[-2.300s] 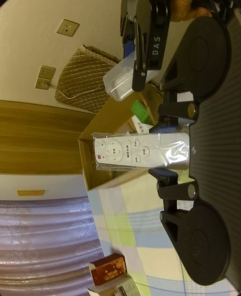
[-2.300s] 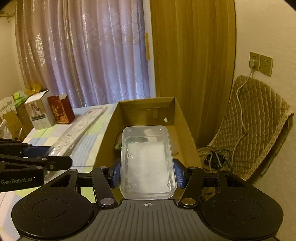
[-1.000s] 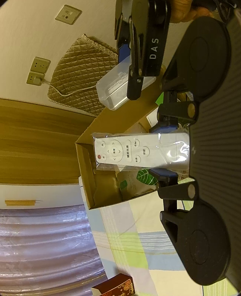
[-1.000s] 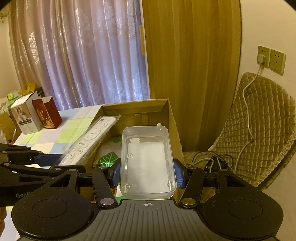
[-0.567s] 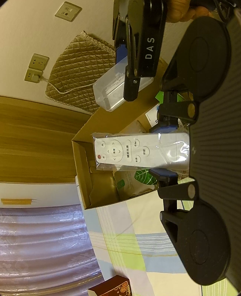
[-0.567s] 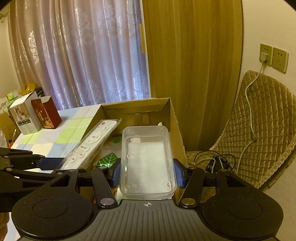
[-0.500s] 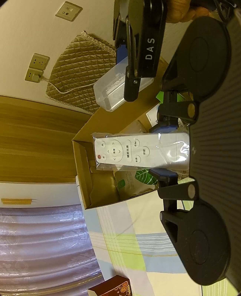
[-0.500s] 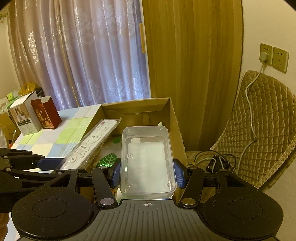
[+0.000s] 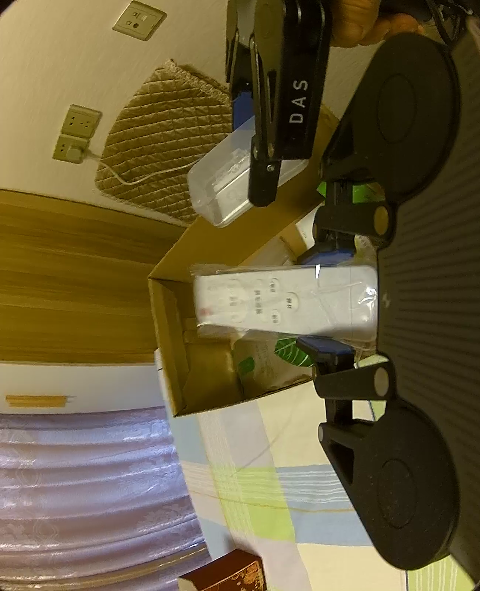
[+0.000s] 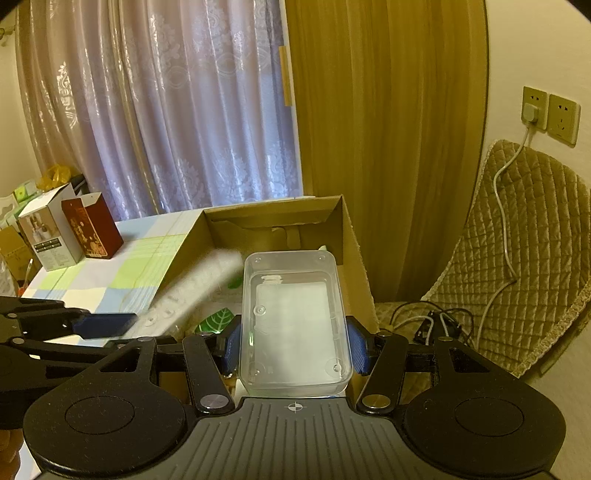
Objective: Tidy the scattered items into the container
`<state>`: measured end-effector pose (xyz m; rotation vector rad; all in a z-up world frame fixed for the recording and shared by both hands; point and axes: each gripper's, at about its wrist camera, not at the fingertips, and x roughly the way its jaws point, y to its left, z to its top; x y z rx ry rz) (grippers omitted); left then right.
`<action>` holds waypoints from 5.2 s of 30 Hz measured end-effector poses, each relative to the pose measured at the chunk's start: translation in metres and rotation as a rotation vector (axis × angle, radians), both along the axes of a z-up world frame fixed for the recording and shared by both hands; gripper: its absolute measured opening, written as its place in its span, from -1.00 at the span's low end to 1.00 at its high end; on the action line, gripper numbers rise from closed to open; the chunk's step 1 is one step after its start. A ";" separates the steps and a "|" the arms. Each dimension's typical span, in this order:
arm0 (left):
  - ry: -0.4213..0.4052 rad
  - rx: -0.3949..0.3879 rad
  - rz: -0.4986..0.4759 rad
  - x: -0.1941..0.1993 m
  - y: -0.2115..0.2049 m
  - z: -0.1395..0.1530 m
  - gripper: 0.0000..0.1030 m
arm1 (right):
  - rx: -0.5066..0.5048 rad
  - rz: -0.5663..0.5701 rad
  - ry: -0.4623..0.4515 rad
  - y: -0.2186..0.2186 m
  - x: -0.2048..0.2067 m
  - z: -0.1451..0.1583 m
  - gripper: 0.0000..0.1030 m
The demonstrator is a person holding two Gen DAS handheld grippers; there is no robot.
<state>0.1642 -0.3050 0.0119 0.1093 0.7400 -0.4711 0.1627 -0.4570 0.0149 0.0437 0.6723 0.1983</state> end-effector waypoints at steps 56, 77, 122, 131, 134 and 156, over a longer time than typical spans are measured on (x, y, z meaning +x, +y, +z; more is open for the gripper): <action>0.001 -0.002 0.043 -0.004 0.028 0.003 0.04 | 0.002 0.025 -0.002 0.021 0.011 0.004 0.13; 0.002 -0.002 0.060 0.001 0.035 0.002 0.04 | -0.004 0.035 -0.002 0.030 0.018 0.002 0.14; 0.007 -0.004 0.078 0.004 0.044 0.004 0.04 | 0.033 -0.008 -0.026 0.022 0.017 -0.001 1.00; 0.001 -0.004 0.077 -0.002 0.042 0.007 0.04 | 0.034 -0.010 -0.018 0.019 0.010 0.004 1.00; -0.002 -0.004 0.079 -0.005 0.042 0.010 0.09 | 0.037 -0.010 -0.013 0.016 0.005 0.007 1.00; -0.011 0.001 0.135 -0.051 0.061 0.028 0.97 | 0.019 -0.074 0.002 -0.012 -0.049 0.024 1.00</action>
